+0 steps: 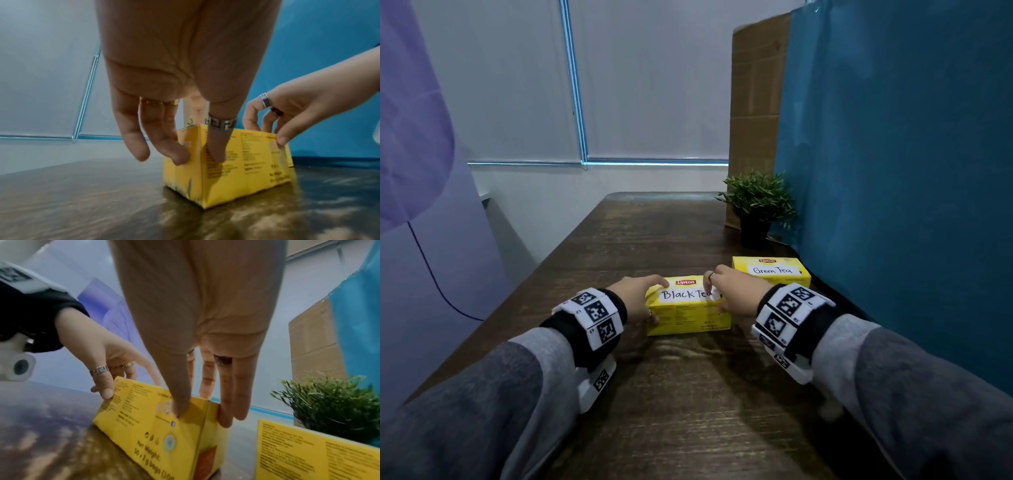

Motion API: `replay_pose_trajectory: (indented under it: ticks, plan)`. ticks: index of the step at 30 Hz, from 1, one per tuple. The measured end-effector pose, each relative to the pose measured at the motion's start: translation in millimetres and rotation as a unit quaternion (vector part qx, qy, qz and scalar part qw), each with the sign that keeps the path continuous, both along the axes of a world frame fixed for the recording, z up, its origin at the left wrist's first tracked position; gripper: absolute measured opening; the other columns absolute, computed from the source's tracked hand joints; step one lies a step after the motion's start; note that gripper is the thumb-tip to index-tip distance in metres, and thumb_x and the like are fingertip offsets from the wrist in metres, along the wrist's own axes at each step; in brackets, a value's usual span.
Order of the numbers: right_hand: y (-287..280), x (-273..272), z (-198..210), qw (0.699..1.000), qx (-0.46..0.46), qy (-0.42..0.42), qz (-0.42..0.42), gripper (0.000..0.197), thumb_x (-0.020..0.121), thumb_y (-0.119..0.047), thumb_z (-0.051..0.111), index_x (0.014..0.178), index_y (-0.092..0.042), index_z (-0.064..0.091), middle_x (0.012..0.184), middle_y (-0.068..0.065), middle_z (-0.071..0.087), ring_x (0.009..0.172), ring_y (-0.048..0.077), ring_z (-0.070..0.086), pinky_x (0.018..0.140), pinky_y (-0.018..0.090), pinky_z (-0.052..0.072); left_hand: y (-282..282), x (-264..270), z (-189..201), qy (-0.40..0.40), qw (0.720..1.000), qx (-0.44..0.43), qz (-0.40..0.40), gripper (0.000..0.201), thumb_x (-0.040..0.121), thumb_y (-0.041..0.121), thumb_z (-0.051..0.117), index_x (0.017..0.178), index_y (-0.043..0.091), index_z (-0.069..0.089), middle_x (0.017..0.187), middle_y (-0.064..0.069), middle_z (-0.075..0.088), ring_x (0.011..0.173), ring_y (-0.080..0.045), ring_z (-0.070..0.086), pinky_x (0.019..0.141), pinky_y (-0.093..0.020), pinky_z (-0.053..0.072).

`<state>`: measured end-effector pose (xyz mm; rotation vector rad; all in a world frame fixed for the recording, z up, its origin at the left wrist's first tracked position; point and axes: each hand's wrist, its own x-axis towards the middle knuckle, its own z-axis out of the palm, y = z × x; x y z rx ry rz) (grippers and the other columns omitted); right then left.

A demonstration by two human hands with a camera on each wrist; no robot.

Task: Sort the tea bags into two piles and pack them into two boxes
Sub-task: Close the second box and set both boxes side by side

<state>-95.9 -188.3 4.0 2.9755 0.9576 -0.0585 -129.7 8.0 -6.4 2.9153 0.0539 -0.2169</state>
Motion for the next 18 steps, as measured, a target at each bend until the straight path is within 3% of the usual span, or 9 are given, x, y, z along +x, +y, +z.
replay_pose_trajectory:
  ticks: [2,5,9,12,15,18]
  plan:
    - [5.8,15.6,-2.6,1.0,0.011,-0.021,-0.019,0.031,0.09,-0.003,0.05,0.118,-0.016,0.05,0.124,0.007,0.047,0.111,0.03,0.054,0.085,0.038,0.046,1.1,10.5,-2.9,-0.02,1.0,0.01,0.022,0.063,0.08,0.029,0.069,0.133,0.032,0.035,0.116,-0.009,0.058,0.086,-0.024,0.061,0.074,-0.035,0.054]
    - [11.3,33.0,-10.7,0.997,-0.016,-0.056,-0.052,0.041,0.092,-0.004,0.039,0.128,-0.02,0.049,0.132,0.005,0.049,0.128,0.029,0.04,0.097,0.044,0.04,-0.6,25.9,-8.6,-0.025,0.999,0.015,0.042,0.062,0.08,0.02,0.065,0.13,0.026,0.03,0.109,-0.01,0.059,0.089,-0.027,0.063,0.075,-0.039,0.055]
    - [14.8,40.9,-19.4,0.993,-0.055,-0.064,-0.08,0.044,0.093,-0.01,0.041,0.137,-0.016,0.039,0.139,0.007,0.047,0.136,0.031,0.03,0.103,0.048,0.032,-8.3,43.7,-14.5,-0.018,0.999,0.001,0.036,0.073,0.084,0.02,0.063,0.141,0.017,0.018,0.124,-0.017,0.054,0.106,-0.033,0.058,0.082,-0.036,0.048]
    - [15.8,39.6,-21.5,0.993,-0.055,-0.054,-0.091,0.043,0.093,-0.011,0.042,0.136,-0.013,0.038,0.139,0.008,0.048,0.134,0.031,0.035,0.102,0.049,0.033,-12.8,49.1,-17.3,-0.027,0.999,-0.015,0.032,0.08,0.084,0.023,0.064,0.146,0.018,0.014,0.133,-0.022,0.044,0.114,-0.036,0.053,0.089,-0.035,0.044]
    - [15.5,35.2,-15.8,0.993,-0.068,-0.039,-0.093,0.042,0.093,-0.009,0.042,0.135,-0.013,0.041,0.135,0.01,0.051,0.129,0.032,0.041,0.099,0.049,0.036,-14.5,48.4,-16.9,-0.03,0.999,-0.015,0.026,0.074,0.083,0.022,0.063,0.144,0.026,0.021,0.136,-0.022,0.038,0.111,-0.036,0.054,0.089,-0.036,0.046]
    - [13.9,31.8,-10.7,0.992,-0.082,-0.03,-0.088,0.042,0.092,-0.004,0.041,0.133,-0.012,0.044,0.128,0.012,0.056,0.117,0.032,0.053,0.082,0.042,0.046,-17.2,45.6,-18.0,-0.018,1.0,0.005,0.017,0.076,0.087,0.021,0.06,0.148,0.03,0.015,0.142,-0.023,0.032,0.116,-0.035,0.052,0.09,-0.035,0.045]
